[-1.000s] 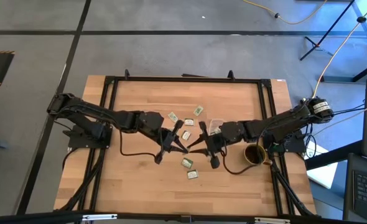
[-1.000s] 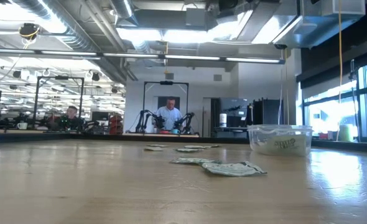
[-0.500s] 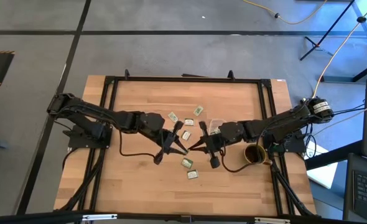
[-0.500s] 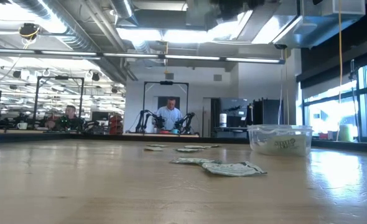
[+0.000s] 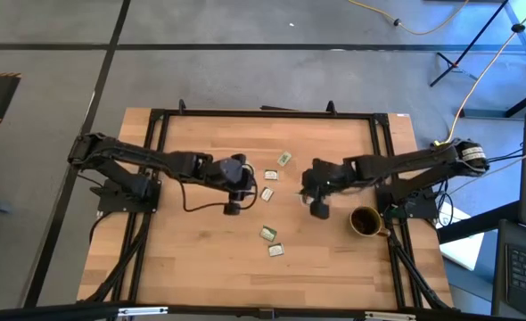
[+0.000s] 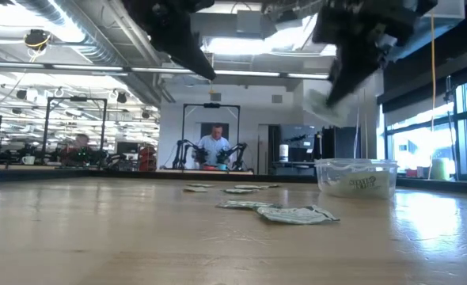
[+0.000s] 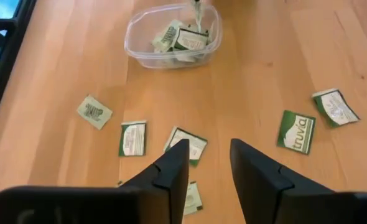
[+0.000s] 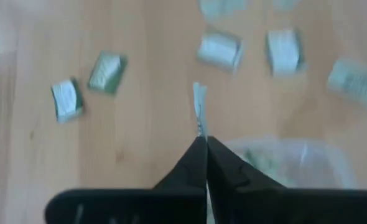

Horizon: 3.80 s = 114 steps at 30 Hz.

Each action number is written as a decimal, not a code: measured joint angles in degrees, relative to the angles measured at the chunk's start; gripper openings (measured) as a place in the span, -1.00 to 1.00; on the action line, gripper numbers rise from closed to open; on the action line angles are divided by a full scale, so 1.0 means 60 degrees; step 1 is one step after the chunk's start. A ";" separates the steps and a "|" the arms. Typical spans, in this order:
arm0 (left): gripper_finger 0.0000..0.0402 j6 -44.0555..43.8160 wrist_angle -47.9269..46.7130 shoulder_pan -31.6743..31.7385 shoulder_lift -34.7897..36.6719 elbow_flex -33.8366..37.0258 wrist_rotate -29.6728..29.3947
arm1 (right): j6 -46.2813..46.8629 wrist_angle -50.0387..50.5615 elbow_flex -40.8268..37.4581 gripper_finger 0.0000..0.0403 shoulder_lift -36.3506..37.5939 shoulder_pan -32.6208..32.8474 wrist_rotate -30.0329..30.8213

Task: Pick and place items into bin
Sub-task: Put the stevia packet into the transparent bin

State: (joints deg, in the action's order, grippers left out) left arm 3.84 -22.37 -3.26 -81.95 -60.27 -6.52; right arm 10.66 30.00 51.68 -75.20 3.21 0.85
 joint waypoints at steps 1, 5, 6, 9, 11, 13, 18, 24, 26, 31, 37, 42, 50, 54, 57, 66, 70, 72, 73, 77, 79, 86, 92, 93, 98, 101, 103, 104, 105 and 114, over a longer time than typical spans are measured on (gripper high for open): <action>-0.45 -0.0019 -0.0011 0.0036 0.0000 0.0000 0.0006 | 0.0182 0.0296 -0.0003 -0.99 -0.0042 -0.0157 -0.0292; -0.49 -0.0022 -0.0022 0.0094 0.0000 0.0000 0.0007 | 0.0222 0.0817 -0.0004 -0.99 -0.0320 -0.0674 -0.1068; -0.49 -0.0022 -0.0025 0.0094 0.0000 0.0000 0.0007 | 0.0225 0.0819 -0.0004 -0.99 -0.0406 -0.0772 -0.1276; -0.51 -0.0022 -0.0033 0.0090 0.0000 0.0000 0.0017 | 0.0222 0.0916 -0.0004 -1.00 -0.0687 -0.1004 -0.1712; -0.51 -0.0022 -0.0052 0.0090 0.0000 0.0000 0.0019 | 0.0222 0.0960 -0.0004 -1.00 -0.0907 -0.1115 -0.1818; -0.51 -0.0022 -0.0052 0.0090 0.0000 0.0000 0.0021 | 0.0222 0.1016 -0.0004 -1.00 -0.1141 -0.1194 -0.1839; -0.51 -0.0034 -0.0055 0.0067 0.0000 0.0000 0.0025 | 0.0225 0.1323 -0.0004 -1.00 -0.1626 -0.1291 -0.2171; -0.51 -0.0030 -0.0041 0.0065 0.0000 0.0000 0.0025 | 0.0188 0.1483 -0.0007 -1.00 -0.1923 -0.1284 -0.2163; -0.51 -0.0037 -0.0041 0.0065 0.0000 0.0000 0.0025 | 0.0187 0.1468 -0.0007 -1.00 -0.1971 -0.1284 -0.2049; -0.51 -0.0044 -0.0037 0.0065 0.0000 0.0000 0.0025 | 0.0259 0.1463 -0.0007 -0.91 -0.1974 -0.1284 -0.1216; -0.51 -0.0406 -0.0041 0.0065 -0.0007 0.0000 0.0029 | 0.0392 0.1556 -0.0007 -0.70 -0.1974 -0.1284 -0.0558; -0.51 -0.0188 -0.0033 0.0065 -0.0407 0.0000 -0.0004 | 0.0638 0.1587 -0.0007 -0.50 -0.1962 -0.1282 0.0687; -0.51 0.0167 -0.0059 0.0388 -0.2210 0.0004 -0.0241 | 0.0958 0.1740 -0.0015 -0.42 -0.1590 -0.1284 0.2425; -0.52 0.0382 -0.0062 0.0487 -0.2989 0.0004 -0.0172 | 0.0948 0.1754 -0.0015 -0.41 -0.1494 -0.1284 0.2429; -0.52 0.0316 -0.0075 0.0577 -0.3396 0.0004 -0.0184 | 0.0943 0.1752 -0.0015 -0.41 -0.1494 -0.1284 0.2429; -0.52 0.0235 -0.0078 0.0837 -0.4008 -0.0027 -0.0109 | 0.0939 0.1738 -0.0015 -0.41 -0.1494 -0.1284 0.2429; -0.62 0.0233 -0.0150 0.0855 -0.4025 -0.0029 -0.0081 | 0.0936 0.1740 -0.0015 -0.41 -0.1494 -0.1284 0.2429; -0.71 0.0236 -0.0160 0.0855 -0.4025 -0.0029 -0.0069 | 0.0936 0.1738 -0.0015 -0.41 -0.1494 -0.1284 0.2429; -0.76 0.0236 -0.0167 0.0855 -0.4025 -0.0029 -0.0070 | 0.0936 0.1738 -0.0015 -0.41 -0.1494 -0.1284 0.2429; -0.95 0.0236 -0.0191 0.0859 -0.4025 -0.0025 0.0007 | 0.0936 0.1738 -0.0015 -0.41 -0.1494 -0.1284 0.2429; -0.97 0.0236 -0.0198 0.0859 -0.4025 -0.0025 0.0007 | 0.0936 0.1738 -0.0015 -0.41 -0.1494 -0.1284 0.2429; -0.99 0.0314 -0.0313 0.0766 -0.3858 0.0016 0.0039 | 0.1004 0.1742 -0.0015 -0.41 -0.1477 -0.1284 0.2429; -0.99 0.0413 -0.0319 0.0544 -0.2967 0.0033 0.0340 | 0.1165 0.1505 -0.0015 -0.41 -0.1035 -0.1200 0.2449; -0.99 0.0477 -0.0265 0.0509 -0.2837 0.0033 0.0525 | 0.1069 0.1326 -0.0015 -0.41 -0.0940 -0.1146 0.2473; -0.99 0.0815 0.1122 0.0415 -0.2124 0.0011 0.2519 | -0.1393 -0.0265 -0.0011 -0.41 -0.0537 -0.0453 0.2463; -0.99 0.0815 0.1975 0.0521 -0.1925 0.0015 0.4260 | -0.3416 -0.1397 -0.0011 -0.41 -0.0493 0.0314 0.2444; -0.99 0.0702 0.2475 0.0618 -0.1863 0.0015 0.5279 | -0.4588 -0.2065 -0.0008 -0.41 -0.0495 0.0820 0.2425; -0.99 0.0616 0.2693 0.0664 -0.1859 0.0012 0.5693 | -0.5077 -0.2315 -0.0007 -0.41 -0.0495 0.1047 0.2423; -0.99 0.0529 0.2849 0.0703 -0.1861 0.0012 0.6042 | -0.5486 -0.2518 -0.0007 -0.41 -0.0495 0.1241 0.2422; -0.99 -0.0431 0.4581 0.0693 -0.1920 0.0011 0.7235 | -0.6124 -0.3697 -0.0007 -0.41 -0.0495 0.2006 0.2429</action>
State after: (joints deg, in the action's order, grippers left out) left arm 1.25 5.12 0.89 -93.47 -60.20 36.89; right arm -26.09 7.81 51.64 -78.17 15.25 15.42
